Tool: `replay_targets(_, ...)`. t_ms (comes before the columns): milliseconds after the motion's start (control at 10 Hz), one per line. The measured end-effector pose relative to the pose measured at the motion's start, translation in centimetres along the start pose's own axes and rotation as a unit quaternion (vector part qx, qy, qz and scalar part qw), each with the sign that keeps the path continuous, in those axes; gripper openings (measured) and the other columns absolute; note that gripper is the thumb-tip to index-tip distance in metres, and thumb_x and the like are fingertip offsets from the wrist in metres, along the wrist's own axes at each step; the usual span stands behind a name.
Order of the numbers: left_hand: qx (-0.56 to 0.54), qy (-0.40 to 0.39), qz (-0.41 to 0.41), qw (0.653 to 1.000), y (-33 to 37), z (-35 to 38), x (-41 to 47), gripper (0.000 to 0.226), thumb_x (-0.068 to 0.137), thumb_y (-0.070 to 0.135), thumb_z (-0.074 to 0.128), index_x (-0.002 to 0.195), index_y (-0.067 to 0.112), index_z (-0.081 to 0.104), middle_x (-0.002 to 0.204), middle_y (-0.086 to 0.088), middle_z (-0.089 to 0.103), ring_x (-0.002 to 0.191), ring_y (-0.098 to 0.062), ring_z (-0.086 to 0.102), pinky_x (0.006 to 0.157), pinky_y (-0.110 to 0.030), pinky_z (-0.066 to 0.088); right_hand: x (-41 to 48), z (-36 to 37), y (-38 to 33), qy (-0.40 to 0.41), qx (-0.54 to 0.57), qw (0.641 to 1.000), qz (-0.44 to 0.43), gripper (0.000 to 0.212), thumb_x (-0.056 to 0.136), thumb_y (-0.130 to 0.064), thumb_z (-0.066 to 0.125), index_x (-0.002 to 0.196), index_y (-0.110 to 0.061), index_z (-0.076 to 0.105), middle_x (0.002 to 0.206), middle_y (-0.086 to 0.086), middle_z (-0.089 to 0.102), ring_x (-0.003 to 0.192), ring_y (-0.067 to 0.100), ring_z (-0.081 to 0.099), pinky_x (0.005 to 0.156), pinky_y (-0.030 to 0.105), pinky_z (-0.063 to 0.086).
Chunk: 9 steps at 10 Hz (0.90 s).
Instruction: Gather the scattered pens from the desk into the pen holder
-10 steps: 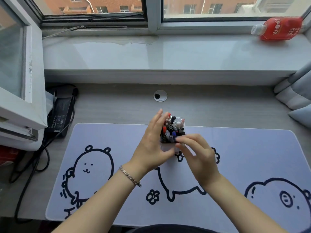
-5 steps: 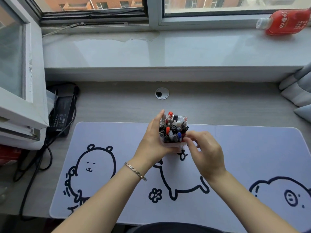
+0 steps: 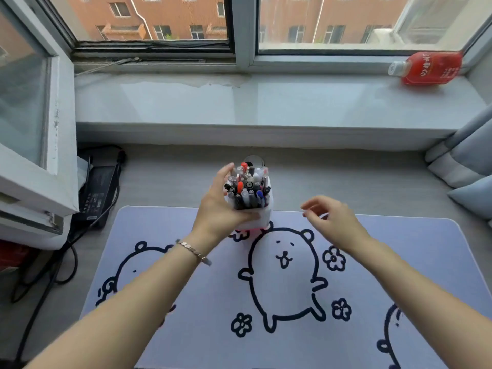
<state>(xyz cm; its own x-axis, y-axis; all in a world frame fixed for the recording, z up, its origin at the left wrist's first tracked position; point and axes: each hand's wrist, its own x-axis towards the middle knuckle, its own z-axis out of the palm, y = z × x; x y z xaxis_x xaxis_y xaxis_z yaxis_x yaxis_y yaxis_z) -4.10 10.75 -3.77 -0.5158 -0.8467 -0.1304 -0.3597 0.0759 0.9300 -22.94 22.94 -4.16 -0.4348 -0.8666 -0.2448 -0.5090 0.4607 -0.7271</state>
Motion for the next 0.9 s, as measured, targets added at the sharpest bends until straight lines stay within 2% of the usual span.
replay_targets(100, 0.022, 0.019, 0.029, 0.999, 0.7, -3.3, 3.4, 0.107, 0.047, 0.004, 0.089, 0.134, 0.025, 0.03, 0.118, 0.007, 0.052, 0.107, -0.01, 0.054, 0.094, -0.013, 0.04, 2.0, -0.7, -0.2, -0.132, -0.112, 0.983, 0.059, 0.024, 0.089, -0.025, 0.052, 0.109, -0.018, 0.062, 0.104, 0.0, 0.065, 0.096, 0.019, 0.06, 0.083, 0.029, 0.046)
replay_targets(200, 0.037, 0.052, 0.022, 0.998, 0.9, -6.3, 6.1, 0.105, 0.052, -0.006, 0.084, 0.137, 0.017, 0.028, 0.118, 0.003, 0.051, 0.105, -0.009, 0.051, 0.086, -0.002, 0.034, 3.3, -0.7, -0.6, -0.181, -0.168, 0.966, 0.073, 0.028, 0.089, -0.028, 0.05, 0.113, -0.018, 0.06, 0.113, 0.001, 0.065, 0.102, 0.02, 0.06, 0.086, 0.03, 0.046)
replay_targets(400, 0.058, 0.013, -0.024, 0.998, -2.3, -9.4, 6.8, 0.11, 0.05, -0.008, 0.085, 0.139, 0.013, 0.024, 0.124, 0.001, 0.046, 0.114, -0.015, 0.048, 0.093, -0.016, 0.036, 4.1, -0.6, -0.1, -0.179, -0.212, 0.956, 0.098, 0.029, 0.089, -0.028, 0.047, 0.114, -0.018, 0.058, 0.12, 0.004, 0.063, 0.104, 0.022, 0.058, 0.088, 0.032, 0.047)
replay_targets(500, 0.052, -0.006, -0.039, 0.998, -3.8, -10.3, 6.6, 0.108, 0.052, -0.012, 0.082, 0.139, 0.013, 0.023, 0.124, -0.002, 0.046, 0.116, -0.018, 0.048, 0.1, -0.03, 0.039, 4.0, -0.7, 0.0, -0.179, -0.226, 0.952, 0.101, 0.03, 0.09, -0.028, 0.046, 0.115, -0.017, 0.058, 0.121, 0.005, 0.061, 0.105, 0.022, 0.057, 0.084, 0.029, 0.045)
replay_targets(600, 0.079, -0.042, -0.049, 0.995, -3.7, -11.1, 6.8, 0.114, 0.053, -0.009, 0.083, 0.142, 0.022, 0.019, 0.124, -0.002, 0.049, 0.113, -0.019, 0.051, 0.094, -0.03, 0.04, 3.8, -1.0, -0.1, -0.177, -0.244, 0.948, 0.104, 0.03, 0.091, -0.027, 0.045, 0.116, -0.017, 0.057, 0.123, 0.005, 0.06, 0.106, 0.022, 0.056, 0.083, 0.028, 0.044)
replay_targets(700, 0.115, -0.062, -0.083, 0.988, -3.6, -11.4, 6.7, 0.12, 0.058, -0.005, 0.082, 0.144, 0.025, 0.004, 0.122, -0.004, 0.051, 0.108, -0.018, 0.052, 0.089, -0.027, 0.038, 3.5, -1.6, -0.6, -0.177, -0.252, 0.945, 0.106, 0.03, 0.091, -0.025, 0.044, 0.117, -0.016, 0.057, 0.123, 0.004, 0.059, 0.108, 0.022, 0.056, 0.084, 0.028, 0.042)
replay_targets(800, 0.132, -0.06, -0.115, 0.983, -3.0, -11.5, 6.2, 0.132, 0.055, 0.007, 0.086, 0.144, 0.023, -0.01, 0.139, -0.014, 0.041, 0.122, -0.023, 0.045, 0.102, -0.034, 0.036, 3.1, -2.6, -1.5, -0.17, -0.271, 0.942, 0.102, 0.031, 0.091, -0.024, 0.044, 0.117, -0.015, 0.058, 0.122, 0.005, 0.06, 0.108, 0.023, 0.056, 0.084, 0.029, 0.043)
replay_targets(900, 0.201, 0.04, -0.066, 0.977, -0.2, -11.3, 5.2, 0.123, 0.058, 0.018, 0.086, 0.145, 0.016, -0.001, 0.147, -0.019, 0.026, 0.135, -0.028, 0.027, 0.109, -0.038, 0.026, 2.7, -3.7, -2.0, -0.151, -0.294, 0.939, 0.093, 0.032, 0.09, -0.025, 0.044, 0.113, -0.013, 0.062, 0.118, 0.008, 0.063, 0.106, 0.025, 0.059, 0.089, 0.035, 0.048)
